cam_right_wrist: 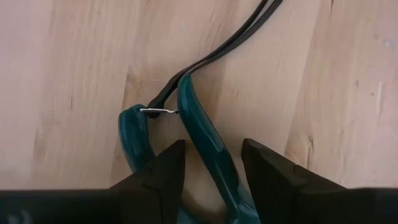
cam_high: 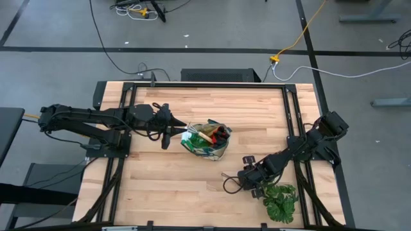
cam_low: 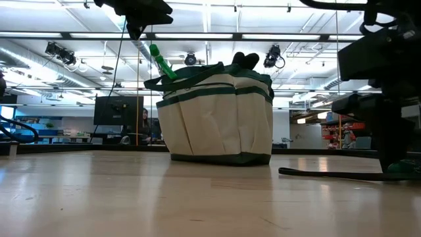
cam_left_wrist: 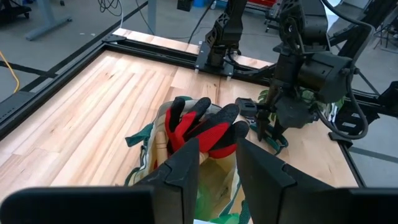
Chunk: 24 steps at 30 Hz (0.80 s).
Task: Pick & Place Garden tools in Gardening bag
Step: Put the green shear scissors into the green gardening bag
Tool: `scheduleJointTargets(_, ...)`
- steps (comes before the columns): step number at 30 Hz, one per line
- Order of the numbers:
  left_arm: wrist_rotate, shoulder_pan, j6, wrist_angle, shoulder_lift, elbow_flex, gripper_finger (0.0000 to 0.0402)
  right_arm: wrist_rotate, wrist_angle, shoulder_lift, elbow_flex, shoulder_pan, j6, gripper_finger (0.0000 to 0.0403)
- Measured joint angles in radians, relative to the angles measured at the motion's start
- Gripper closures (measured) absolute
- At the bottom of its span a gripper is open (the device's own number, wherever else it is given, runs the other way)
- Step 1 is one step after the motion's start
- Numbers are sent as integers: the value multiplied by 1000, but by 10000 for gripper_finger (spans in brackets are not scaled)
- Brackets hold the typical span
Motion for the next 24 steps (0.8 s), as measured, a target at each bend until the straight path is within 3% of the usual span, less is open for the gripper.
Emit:
scheduleJointTargets(14,0,0,2,0,0,0,290,15,-3,1,0,0,-2,266)
scheduleJointTargets(19,0,0,2,0,0,0,290,17,-7,1,0,-1,13,305)
scheduleJointTargets(24,0,0,2,0,0,0,290,1,-12,0,0,-1,23,369)
